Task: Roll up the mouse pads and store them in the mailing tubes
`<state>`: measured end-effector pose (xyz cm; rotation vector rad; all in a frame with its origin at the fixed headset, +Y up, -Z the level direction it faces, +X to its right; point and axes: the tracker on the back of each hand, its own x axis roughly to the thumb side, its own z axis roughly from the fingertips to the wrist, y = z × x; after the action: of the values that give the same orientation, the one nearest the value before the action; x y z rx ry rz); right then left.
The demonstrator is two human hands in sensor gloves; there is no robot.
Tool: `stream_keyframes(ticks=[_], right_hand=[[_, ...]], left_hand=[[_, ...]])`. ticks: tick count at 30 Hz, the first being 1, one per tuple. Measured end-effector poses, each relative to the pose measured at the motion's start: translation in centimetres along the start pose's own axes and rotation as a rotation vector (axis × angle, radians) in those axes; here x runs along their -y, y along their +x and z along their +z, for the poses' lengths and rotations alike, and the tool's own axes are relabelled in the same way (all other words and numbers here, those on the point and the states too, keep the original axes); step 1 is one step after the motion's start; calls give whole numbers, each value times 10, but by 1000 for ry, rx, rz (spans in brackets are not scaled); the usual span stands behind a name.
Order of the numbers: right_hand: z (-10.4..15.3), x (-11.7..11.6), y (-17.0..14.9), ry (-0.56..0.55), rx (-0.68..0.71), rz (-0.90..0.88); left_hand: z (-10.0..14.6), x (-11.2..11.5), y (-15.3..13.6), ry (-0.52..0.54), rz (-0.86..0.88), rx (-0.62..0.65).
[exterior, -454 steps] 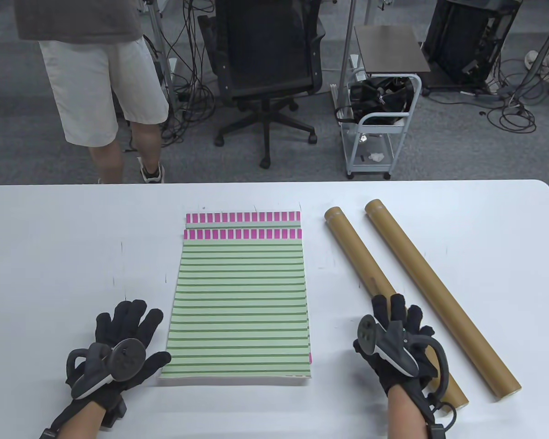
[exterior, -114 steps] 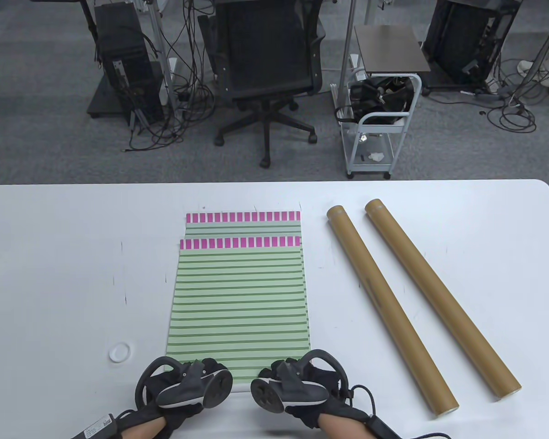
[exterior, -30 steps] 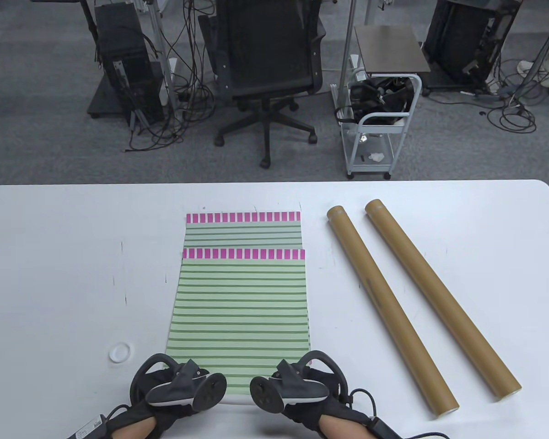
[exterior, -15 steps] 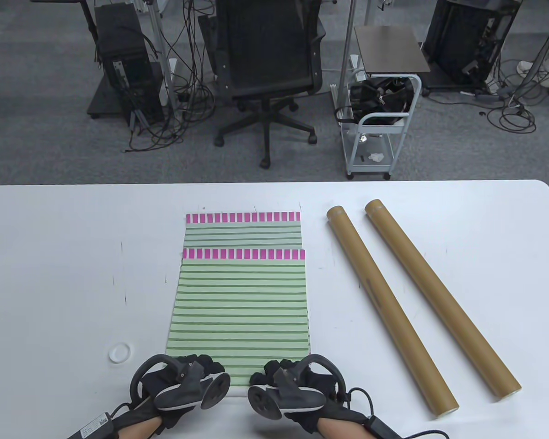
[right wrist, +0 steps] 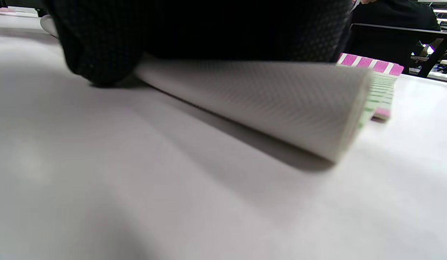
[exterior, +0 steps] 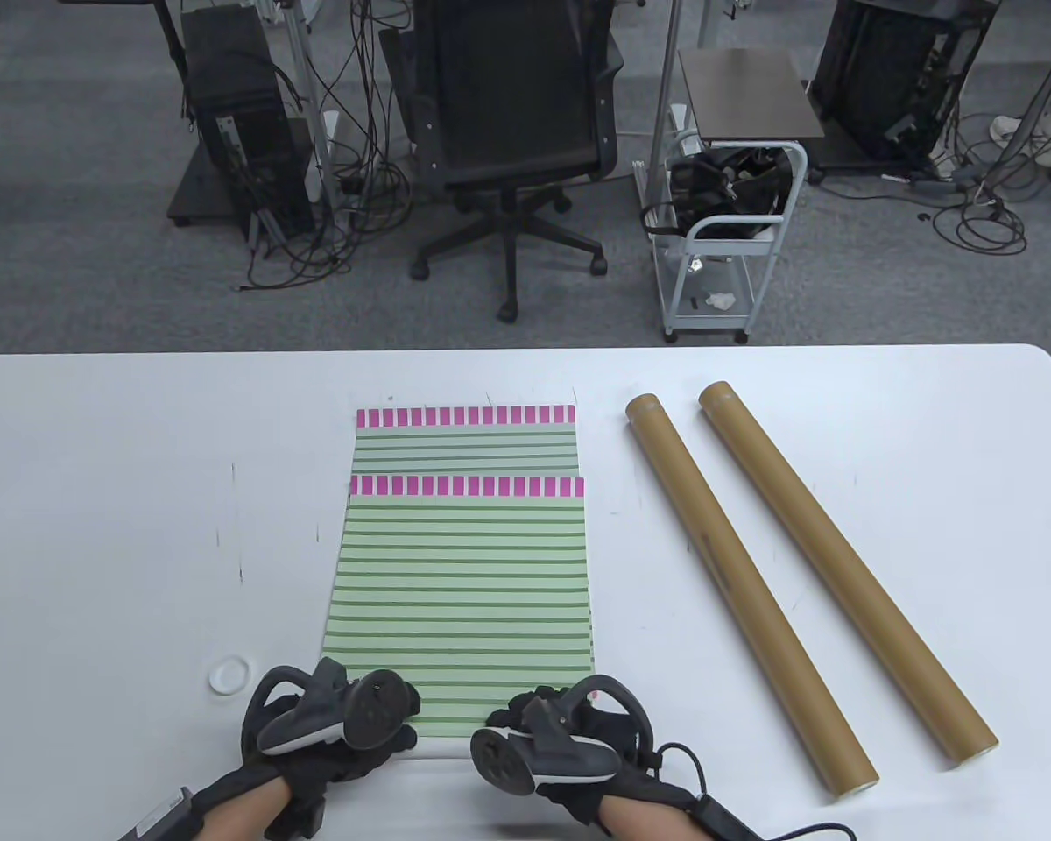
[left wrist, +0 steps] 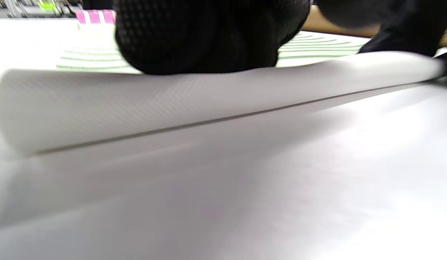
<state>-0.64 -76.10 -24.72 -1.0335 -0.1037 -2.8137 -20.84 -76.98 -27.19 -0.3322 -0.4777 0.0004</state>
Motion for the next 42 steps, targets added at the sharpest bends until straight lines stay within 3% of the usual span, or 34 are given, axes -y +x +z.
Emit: stream_keyframes(ticks=[5, 11, 15, 24, 27, 29, 31, 34, 37, 42], right_hand=[[2, 0, 0, -2, -3, 4], [1, 0, -4, -1, -29, 10], [-1, -1, -3, -13, -44, 32], [-3, -1, -9, 24, -64, -28], [-4, 0, -11, 48, -64, -51], [-3, 0, -12, 57, -67, -56], [2, 1, -10, 0, -84, -25], [7, 10, -6, -79, -62, 171], [8, 5, -10, -46, -71, 61], [5, 2, -15, -55, -97, 72]], left_hand=[[1, 6, 21, 102, -279, 4], [-1, 6, 17, 94, -200, -31], [2, 2, 22, 133, -305, -76], [6, 5, 32, 117, -288, 6], [6, 7, 36, 213, -388, 7], [6, 6, 35, 206, -373, 1], [5, 4, 31, 186, -319, -8], [2, 3, 31, 186, -325, -23], [1, 3, 30, 187, -331, -39], [-1, 1, 25, 187, -319, -59]])
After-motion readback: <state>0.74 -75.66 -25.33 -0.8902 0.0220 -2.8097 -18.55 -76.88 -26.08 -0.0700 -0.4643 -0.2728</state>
